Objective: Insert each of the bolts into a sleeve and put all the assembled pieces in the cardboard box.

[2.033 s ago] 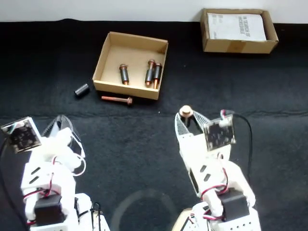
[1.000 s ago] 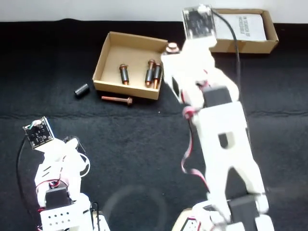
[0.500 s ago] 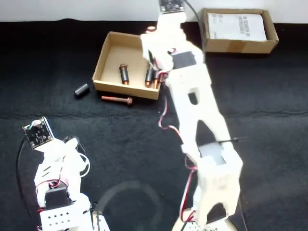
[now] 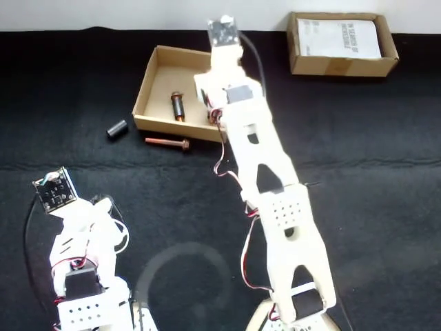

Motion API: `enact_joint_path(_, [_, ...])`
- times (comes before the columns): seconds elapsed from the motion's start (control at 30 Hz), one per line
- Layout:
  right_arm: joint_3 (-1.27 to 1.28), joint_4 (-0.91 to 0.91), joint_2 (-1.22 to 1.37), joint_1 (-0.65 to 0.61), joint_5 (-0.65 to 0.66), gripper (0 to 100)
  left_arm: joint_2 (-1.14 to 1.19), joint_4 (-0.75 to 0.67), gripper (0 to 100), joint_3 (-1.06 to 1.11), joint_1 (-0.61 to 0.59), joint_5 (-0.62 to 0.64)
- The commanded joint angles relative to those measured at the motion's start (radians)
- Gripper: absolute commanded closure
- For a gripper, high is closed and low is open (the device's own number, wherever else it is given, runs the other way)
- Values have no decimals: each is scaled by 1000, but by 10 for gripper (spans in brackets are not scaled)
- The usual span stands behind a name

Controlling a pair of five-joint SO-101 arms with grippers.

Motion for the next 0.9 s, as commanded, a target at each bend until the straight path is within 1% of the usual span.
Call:
enact_joint_path(0.0, [-85,-1,44,-21,83,991,-2,-21,957,19,-12,2])
enact_joint_path(0.07, [-85,-5,77,-36,135,991,-2,-21,957,19,-12,2])
enact_joint_path(0.3, [-85,-58,116,-96,227,989,-1,-21,956,19,-12,2])
enact_joint_path(0.4, [-85,-58,107,-108,241,988,-1,-21,956,19,-12,2])
enact_joint_path(0.47, [-93,-54,105,-110,241,963,-1,-21,956,19,-12,2])
enact_joint_path(0.6, [-148,67,84,-111,236,847,-1,-21,956,19,-12,2])
enact_joint_path(0.67, [-186,119,76,-120,235,805,-1,-21,956,19,-12,2])
enact_joint_path(0.87, [-366,245,67,-182,235,795,-1,-21,956,19,-12,0])
